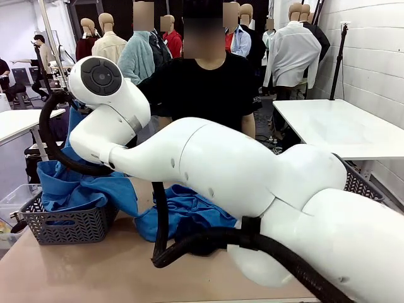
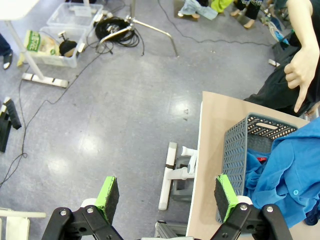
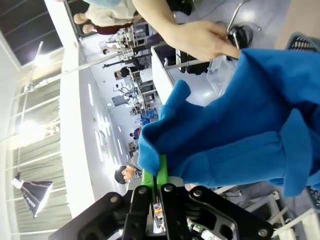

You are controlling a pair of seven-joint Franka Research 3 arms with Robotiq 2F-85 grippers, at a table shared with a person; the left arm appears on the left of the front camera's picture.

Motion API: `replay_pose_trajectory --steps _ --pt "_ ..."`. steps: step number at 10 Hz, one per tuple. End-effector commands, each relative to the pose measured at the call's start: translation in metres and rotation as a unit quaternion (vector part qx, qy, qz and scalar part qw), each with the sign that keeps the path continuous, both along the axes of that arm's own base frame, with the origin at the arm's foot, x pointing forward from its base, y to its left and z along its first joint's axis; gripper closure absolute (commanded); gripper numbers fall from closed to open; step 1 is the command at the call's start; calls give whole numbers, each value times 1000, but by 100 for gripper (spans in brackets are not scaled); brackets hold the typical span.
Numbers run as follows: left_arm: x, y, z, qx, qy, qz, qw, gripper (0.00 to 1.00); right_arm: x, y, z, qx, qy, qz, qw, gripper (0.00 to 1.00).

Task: Sort the tops and bottoms.
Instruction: Sort the clothes according to human instructions.

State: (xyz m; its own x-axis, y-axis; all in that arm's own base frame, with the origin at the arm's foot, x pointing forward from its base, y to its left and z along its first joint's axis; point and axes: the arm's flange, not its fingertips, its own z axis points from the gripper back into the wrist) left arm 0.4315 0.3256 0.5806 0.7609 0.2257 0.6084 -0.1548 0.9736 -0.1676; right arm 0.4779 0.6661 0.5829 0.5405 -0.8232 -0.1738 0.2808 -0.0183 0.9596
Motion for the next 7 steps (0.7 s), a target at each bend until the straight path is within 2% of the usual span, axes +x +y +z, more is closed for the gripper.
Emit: replay_pose_trajectory --steps 1,6,7 --pt "-3 1 -1 10 -1 -4 1000 0 0 -3 -2 10 2 -9 1000 100" --pt "-3 1 -1 10 -1 -4 1000 0 5 -2 -6 -2 3 -1 1000 100" --pt "-3 1 -1 10 -1 -4 1000 0 8 5 -16 -24 19 5 1000 100"
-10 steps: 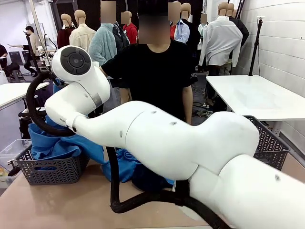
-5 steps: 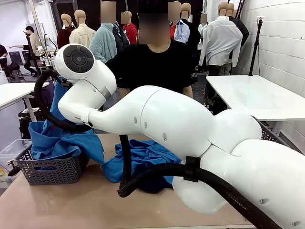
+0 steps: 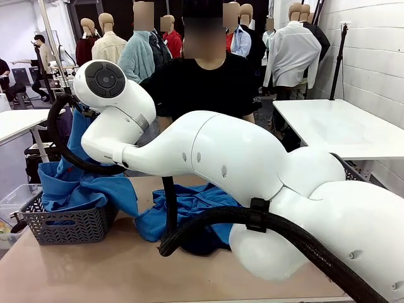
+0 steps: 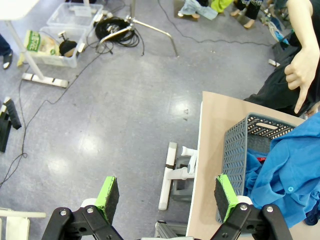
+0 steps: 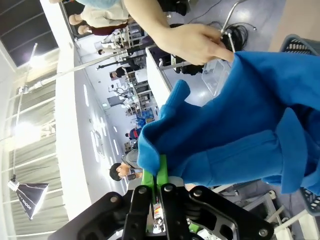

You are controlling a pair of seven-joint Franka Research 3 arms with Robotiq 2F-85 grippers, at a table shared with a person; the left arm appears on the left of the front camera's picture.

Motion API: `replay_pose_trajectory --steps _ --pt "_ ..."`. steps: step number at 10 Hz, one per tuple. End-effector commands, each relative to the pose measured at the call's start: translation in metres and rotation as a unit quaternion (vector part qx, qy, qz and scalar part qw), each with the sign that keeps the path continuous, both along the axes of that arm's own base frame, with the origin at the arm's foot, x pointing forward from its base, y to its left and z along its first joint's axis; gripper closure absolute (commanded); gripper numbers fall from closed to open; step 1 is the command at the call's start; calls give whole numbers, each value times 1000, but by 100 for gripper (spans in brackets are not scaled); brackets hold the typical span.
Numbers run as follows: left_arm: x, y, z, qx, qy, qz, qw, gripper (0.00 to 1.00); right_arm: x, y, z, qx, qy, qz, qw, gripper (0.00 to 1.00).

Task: Sort the tops and bottoms.
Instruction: Sort the clothes according to human instructions.

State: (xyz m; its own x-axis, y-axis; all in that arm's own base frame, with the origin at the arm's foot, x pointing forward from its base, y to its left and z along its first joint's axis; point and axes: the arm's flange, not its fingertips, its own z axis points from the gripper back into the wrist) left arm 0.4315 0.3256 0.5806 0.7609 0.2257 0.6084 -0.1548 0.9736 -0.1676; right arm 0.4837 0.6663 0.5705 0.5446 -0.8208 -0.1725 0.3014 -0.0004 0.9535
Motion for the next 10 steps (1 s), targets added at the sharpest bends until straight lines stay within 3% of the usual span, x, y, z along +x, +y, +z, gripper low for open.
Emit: replay_pose_trajectory --steps 1,6,8,9,10 --pt "-3 1 -1 10 -1 -4 1000 0 4 10 -16 -35 32 7 999 100" --pt "-3 1 -1 10 -1 -4 1000 0 4 17 -49 -101 104 18 989 100" --pt "-3 1 -1 10 -1 -4 1000 0 5 23 -57 -107 117 31 987 100" --pt "-3 1 -1 10 -1 -4 1000 0 4 24 -59 -117 120 35 985 98" --pt "-3 1 -1 10 -1 -4 1000 0 3 24 -59 -128 117 45 984 87"
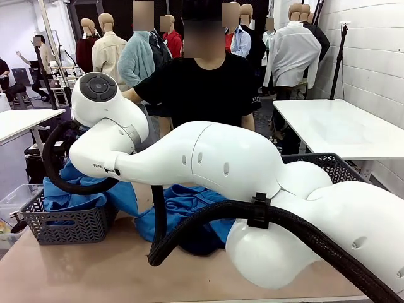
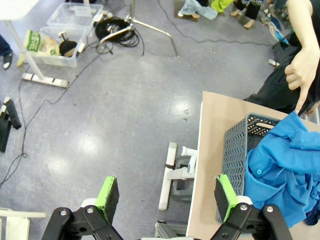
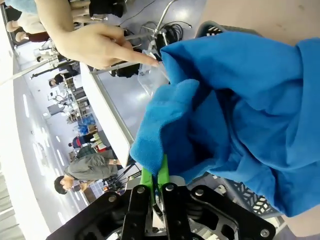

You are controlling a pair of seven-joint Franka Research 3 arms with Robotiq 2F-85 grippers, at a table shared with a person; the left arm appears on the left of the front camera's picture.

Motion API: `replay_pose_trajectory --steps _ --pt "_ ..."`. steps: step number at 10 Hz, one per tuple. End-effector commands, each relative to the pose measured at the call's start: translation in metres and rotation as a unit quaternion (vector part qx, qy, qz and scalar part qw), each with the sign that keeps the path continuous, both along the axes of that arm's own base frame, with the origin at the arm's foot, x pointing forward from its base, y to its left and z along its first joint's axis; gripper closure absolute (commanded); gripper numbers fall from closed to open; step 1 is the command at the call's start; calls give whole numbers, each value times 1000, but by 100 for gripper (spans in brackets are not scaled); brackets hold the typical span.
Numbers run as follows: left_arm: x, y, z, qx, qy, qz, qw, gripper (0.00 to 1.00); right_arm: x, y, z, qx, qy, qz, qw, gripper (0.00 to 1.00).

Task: Sort the tops and bottoms.
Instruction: Sort the clothes according to human instructions.

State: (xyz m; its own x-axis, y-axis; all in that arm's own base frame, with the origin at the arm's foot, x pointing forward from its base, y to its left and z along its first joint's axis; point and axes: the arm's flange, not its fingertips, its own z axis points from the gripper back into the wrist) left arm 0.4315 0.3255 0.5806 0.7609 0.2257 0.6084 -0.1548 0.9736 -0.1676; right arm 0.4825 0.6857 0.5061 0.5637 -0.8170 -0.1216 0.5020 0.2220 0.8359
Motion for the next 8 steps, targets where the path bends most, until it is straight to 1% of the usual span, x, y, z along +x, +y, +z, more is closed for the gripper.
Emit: replay_pose_trajectory --steps 1,4,5,8 --pt "-3 1 -1 10 -1 -4 1000 0 3 6 5 -27 5 28 999 74" --pt "-3 1 -1 10 -1 -4 1000 0 3 7 5 -38 0 34 999 17" --pt "-3 1 -1 10 -1 -4 1000 0 3 8 5 -40 -2 35 999 0" --pt "-3 1 -1 10 -1 -4 1000 0 1 5 7 -61 -8 41 997 0"
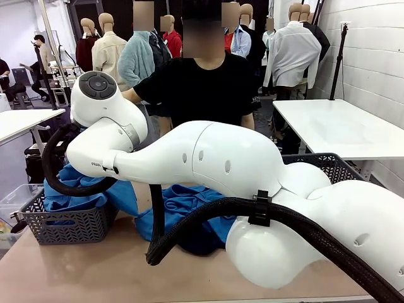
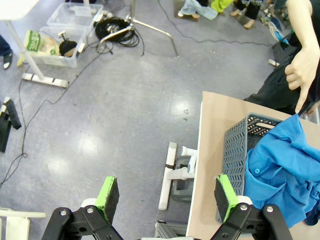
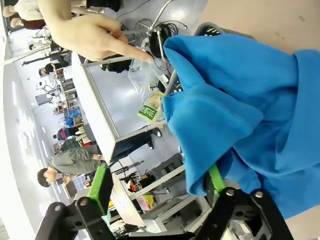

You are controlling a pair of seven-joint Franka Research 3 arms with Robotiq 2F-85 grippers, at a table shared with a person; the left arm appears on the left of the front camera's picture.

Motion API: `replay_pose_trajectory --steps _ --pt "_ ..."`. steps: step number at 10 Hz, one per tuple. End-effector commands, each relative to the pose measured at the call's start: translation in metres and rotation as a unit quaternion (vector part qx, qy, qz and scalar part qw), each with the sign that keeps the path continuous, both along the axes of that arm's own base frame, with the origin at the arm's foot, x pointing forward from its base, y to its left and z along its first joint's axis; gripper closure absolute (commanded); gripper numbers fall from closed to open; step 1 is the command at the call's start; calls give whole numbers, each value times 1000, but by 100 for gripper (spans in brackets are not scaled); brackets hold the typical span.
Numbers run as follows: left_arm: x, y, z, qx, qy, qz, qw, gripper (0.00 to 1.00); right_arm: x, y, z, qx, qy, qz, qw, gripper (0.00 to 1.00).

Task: Sort the tops and bottoms.
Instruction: Sort the clothes according to human instructions.

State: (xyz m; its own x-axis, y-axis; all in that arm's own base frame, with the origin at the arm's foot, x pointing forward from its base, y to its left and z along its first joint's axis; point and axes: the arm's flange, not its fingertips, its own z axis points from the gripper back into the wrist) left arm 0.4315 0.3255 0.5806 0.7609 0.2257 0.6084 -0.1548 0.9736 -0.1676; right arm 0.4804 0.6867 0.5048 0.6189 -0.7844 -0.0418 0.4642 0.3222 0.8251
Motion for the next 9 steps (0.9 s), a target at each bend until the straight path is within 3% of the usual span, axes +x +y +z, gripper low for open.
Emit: replay_pose_trajectory --steps 1,3,8,9 --pt "-3 1 -1 10 -1 -4 1000 0 2 0 11 -30 -3 7 1000 0" --pt "-3 1 -1 10 -1 -4 1000 0 -4 -7 19 -44 -13 25 999 0" --pt "-3 1 -1 10 -1 -4 1000 0 -28 -26 51 -106 23 97 989 0" --pt "-3 1 -1 10 -1 -4 1000 0 -33 -31 61 -111 11 96 989 0"
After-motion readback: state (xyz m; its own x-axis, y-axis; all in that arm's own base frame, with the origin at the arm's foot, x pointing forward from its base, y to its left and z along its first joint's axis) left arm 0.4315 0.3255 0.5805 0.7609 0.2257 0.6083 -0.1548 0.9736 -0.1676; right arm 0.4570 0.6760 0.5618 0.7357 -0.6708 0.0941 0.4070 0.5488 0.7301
